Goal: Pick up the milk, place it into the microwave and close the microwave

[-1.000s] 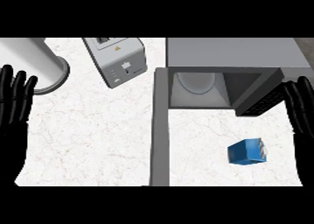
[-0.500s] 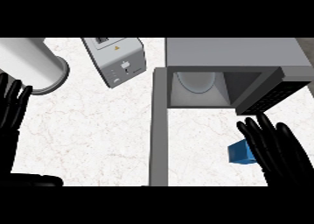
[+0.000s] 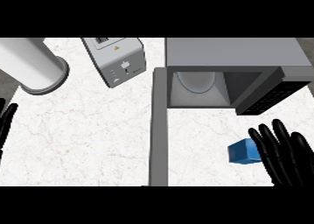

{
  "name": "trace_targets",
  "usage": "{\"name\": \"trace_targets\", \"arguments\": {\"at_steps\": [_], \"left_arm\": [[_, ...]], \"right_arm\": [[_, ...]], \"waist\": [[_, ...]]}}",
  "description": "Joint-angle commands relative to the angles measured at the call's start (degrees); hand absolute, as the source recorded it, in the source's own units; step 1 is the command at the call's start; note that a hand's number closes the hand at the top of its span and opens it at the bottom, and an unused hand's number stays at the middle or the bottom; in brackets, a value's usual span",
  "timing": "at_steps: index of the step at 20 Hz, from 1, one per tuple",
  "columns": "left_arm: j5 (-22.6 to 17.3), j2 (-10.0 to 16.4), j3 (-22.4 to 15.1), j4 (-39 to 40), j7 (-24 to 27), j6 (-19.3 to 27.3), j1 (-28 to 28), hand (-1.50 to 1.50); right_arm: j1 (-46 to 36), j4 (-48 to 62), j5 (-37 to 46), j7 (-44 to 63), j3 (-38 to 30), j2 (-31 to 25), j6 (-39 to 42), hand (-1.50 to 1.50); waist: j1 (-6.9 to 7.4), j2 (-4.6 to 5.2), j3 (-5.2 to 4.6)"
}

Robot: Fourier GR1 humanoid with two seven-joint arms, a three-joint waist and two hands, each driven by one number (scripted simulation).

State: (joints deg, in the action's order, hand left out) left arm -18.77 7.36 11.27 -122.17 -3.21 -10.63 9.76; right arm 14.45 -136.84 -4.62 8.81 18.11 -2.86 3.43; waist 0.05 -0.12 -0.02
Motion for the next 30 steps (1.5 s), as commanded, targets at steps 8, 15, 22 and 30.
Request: {"name": "trace_targets", "arguments": {"at_steps": [8, 15, 22, 30], "left_arm": [[-2.95, -1.37, 2.79, -3.06, 3.03, -6.72, 7.65, -1.50], [-4.77, -0.42, 6.27, -0.59, 3.27, -9.21, 6.92, -1.50], [-5.54, -1.86, 5.99, -5.95, -0.29, -8.51, 8.65, -1.50], [-6.81, -1.83, 8.95, -4.24, 1.48, -12.58, 9.46, -1.50]], "right_arm": [[0.82, 7.41, 1.27, -4.16, -6.73, -0.34, -0.88, -1.50], [3.20, 17.25, -0.81, -11.94, -11.87, -0.63, 1.79, -1.50], [2.30, 28.80, -3.32, -20.73, -20.05, -2.61, 5.13, -1.50], [3.24, 39.73, -2.47, -30.58, -23.88, -4.71, 10.14, -1.50]], "waist": [[0.20, 0.04, 0.02], [0.02, 0.06, 0.02], [0.06, 0.07, 0.04], [0.03, 0.07, 0.03]]}}
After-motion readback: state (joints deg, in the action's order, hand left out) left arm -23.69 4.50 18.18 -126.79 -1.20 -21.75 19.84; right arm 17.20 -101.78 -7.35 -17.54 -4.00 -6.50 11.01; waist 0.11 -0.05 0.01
